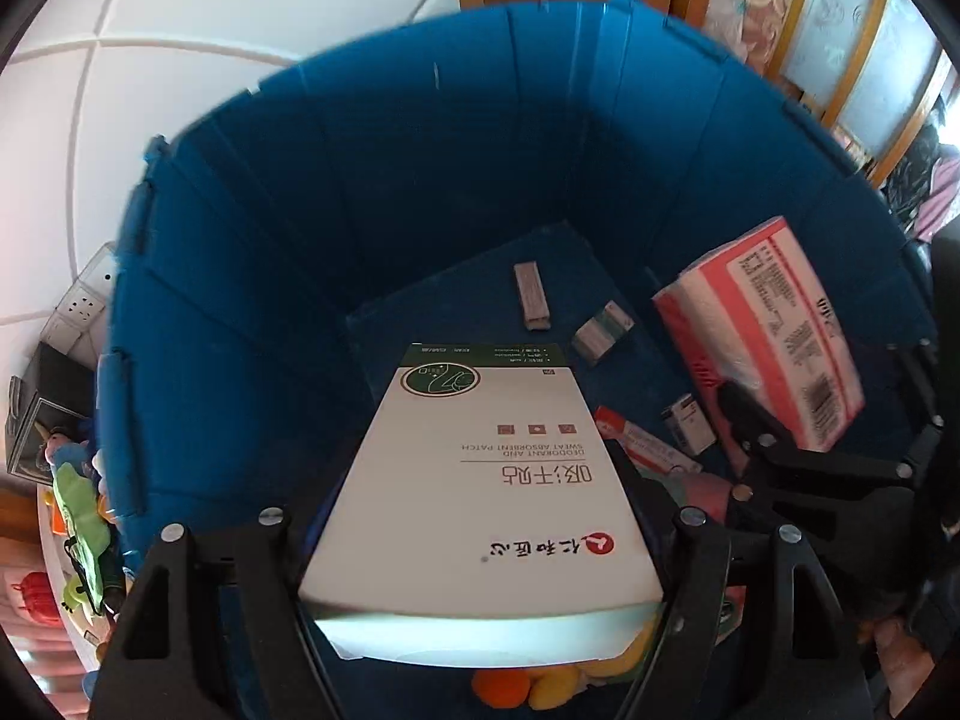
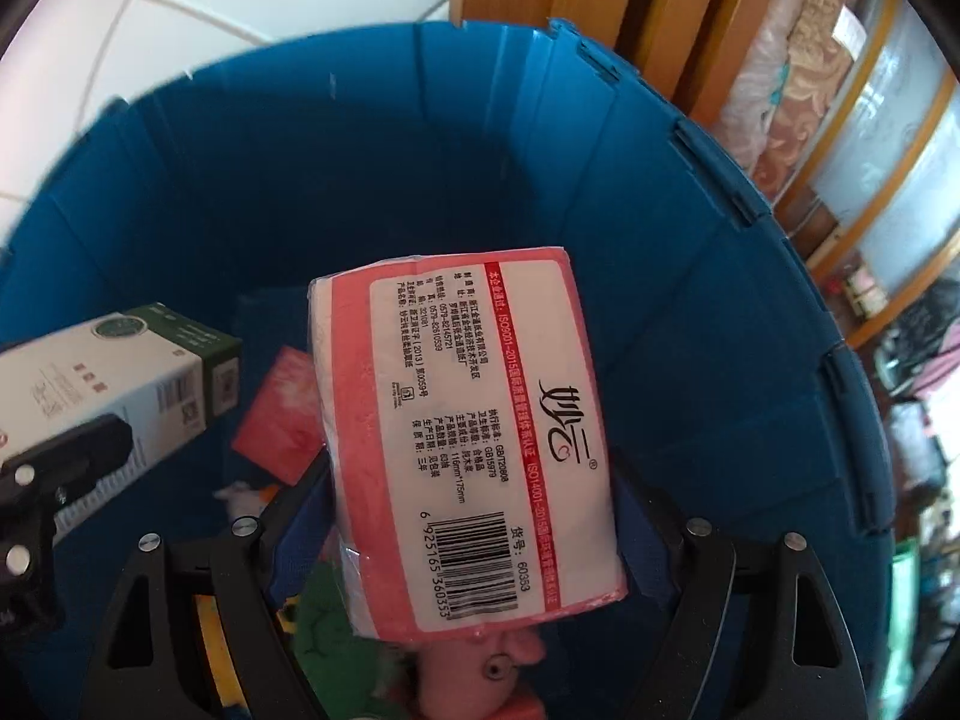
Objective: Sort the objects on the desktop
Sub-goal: 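Lift the patch box and tissue pack over the blue crate with both tools, then open both tools to drop the patch box and tissue pack into the crate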
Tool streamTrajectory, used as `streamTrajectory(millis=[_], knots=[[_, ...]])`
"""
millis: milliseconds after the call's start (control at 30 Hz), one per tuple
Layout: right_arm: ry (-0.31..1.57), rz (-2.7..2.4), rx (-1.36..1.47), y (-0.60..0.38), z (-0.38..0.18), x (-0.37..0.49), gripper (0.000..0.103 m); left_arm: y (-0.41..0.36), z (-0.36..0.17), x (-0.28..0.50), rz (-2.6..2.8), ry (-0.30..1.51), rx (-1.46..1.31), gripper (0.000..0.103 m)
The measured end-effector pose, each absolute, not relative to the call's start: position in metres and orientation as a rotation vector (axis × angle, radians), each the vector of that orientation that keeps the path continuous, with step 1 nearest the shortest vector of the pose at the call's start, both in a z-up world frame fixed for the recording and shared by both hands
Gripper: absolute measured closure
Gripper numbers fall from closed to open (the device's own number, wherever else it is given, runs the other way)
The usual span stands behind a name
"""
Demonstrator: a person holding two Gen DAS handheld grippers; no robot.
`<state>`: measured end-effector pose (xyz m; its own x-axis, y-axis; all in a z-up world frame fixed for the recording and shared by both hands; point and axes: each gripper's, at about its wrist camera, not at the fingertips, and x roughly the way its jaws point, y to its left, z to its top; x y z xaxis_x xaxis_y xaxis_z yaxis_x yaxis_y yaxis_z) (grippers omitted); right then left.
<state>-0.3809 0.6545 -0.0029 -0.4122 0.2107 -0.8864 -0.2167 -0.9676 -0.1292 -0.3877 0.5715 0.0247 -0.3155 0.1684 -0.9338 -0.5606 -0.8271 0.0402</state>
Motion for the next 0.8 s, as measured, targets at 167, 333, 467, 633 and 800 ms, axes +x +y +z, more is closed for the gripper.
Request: streamTrajectory(millis=[167,333,467,633,800], knots=[[0.008,2.399,-1.635,0.65,-0.019,-0.379,0.019,0.575,0.001,-0.388,2.097,0.498,-1.545,0.027],[-0.017,2.373,-1.645,0.645,-0.022,-0.373,0.019,0.579,-0.01,-0.387,2.094,0.539,-1.553,0.027],[-0.038,2.347,-1.663,0.641,-0.025,-0.367,0.019,0.579,-0.01,-0.387,2.101,0.539,-1.539,0.027],[-0.035,2.347,-1.669,0.636,-0.024,-0.36,0.018,0.575,-0.005,-0.39,2.122,0.523,-1.521,0.026],[-0.034,2.328,-1.694,0.641,-0.026,-0.36,0.017,0.578,-0.008,-0.397,2.118,0.527,-1.54,0.026]])
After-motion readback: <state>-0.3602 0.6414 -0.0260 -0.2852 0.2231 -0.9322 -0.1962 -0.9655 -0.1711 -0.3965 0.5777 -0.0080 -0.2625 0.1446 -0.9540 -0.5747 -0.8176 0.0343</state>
